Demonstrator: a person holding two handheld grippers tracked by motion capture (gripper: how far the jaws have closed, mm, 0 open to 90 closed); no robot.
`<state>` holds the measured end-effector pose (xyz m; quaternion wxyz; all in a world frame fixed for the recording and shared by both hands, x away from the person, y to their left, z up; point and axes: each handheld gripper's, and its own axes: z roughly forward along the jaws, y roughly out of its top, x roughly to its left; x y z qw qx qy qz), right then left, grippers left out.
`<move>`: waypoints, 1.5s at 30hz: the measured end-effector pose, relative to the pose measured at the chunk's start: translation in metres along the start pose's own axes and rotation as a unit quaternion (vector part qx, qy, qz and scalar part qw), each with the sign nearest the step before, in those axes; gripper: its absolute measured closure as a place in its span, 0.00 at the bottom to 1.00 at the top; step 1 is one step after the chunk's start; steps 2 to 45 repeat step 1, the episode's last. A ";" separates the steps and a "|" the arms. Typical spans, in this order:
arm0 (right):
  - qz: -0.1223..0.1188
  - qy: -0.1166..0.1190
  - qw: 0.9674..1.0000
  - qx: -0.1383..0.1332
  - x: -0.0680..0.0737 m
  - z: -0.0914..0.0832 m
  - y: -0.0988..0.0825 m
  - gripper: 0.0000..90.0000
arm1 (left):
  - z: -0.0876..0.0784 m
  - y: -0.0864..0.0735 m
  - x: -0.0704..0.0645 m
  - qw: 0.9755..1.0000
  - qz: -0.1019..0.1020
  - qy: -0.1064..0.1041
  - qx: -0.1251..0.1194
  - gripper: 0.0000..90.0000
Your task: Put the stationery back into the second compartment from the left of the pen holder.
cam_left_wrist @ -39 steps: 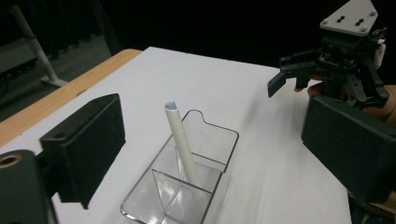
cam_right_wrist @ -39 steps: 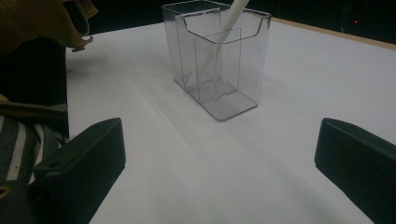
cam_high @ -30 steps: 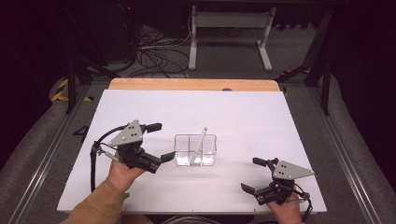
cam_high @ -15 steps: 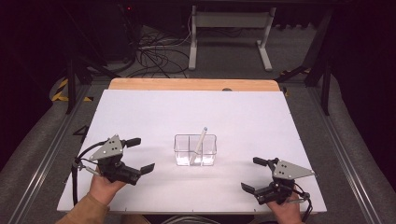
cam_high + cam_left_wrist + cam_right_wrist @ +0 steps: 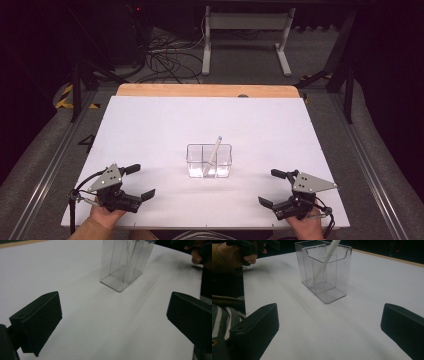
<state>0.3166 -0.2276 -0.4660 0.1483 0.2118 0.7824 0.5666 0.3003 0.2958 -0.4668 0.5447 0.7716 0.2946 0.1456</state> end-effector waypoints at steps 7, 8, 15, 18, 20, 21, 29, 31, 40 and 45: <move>0.000 0.000 1.000 0.000 0.000 0.000 0.000 0.03 | -0.001 0.000 0.001 1.000 -0.005 -0.003 -0.001 0.01; 0.000 0.000 1.000 0.000 0.000 0.000 0.000 0.03 | -0.001 0.000 0.001 1.000 -0.005 -0.003 -0.001 0.01; 0.000 0.000 1.000 0.000 0.000 0.000 0.000 0.03 | -0.001 0.000 0.001 1.000 -0.005 -0.003 -0.001 0.01; 0.000 0.000 1.000 0.000 0.000 0.000 0.000 0.03 | -0.001 0.000 0.001 1.000 -0.005 -0.003 -0.001 0.01; 0.000 0.000 1.000 0.000 0.000 0.000 0.000 0.03 | -0.001 0.000 0.001 1.000 -0.005 -0.003 -0.001 0.01; 0.000 0.000 1.000 0.000 0.000 0.000 0.000 0.03 | -0.001 0.000 0.001 1.000 -0.005 -0.003 -0.001 0.01; 0.000 0.000 1.000 0.000 0.000 0.000 0.000 0.03 | -0.001 0.000 0.001 1.000 -0.005 -0.003 -0.001 0.01; 0.000 0.000 1.000 0.000 0.000 0.000 0.000 0.03 | -0.001 0.000 0.001 1.000 -0.005 -0.003 -0.001 0.01; 0.000 0.000 1.000 0.000 0.000 0.000 0.000 0.03 | -0.001 0.000 0.001 1.000 -0.005 -0.003 -0.001 0.01; 0.000 0.000 1.000 0.000 0.000 0.000 0.000 0.03 | -0.001 0.000 0.001 1.000 -0.005 -0.003 -0.001 0.01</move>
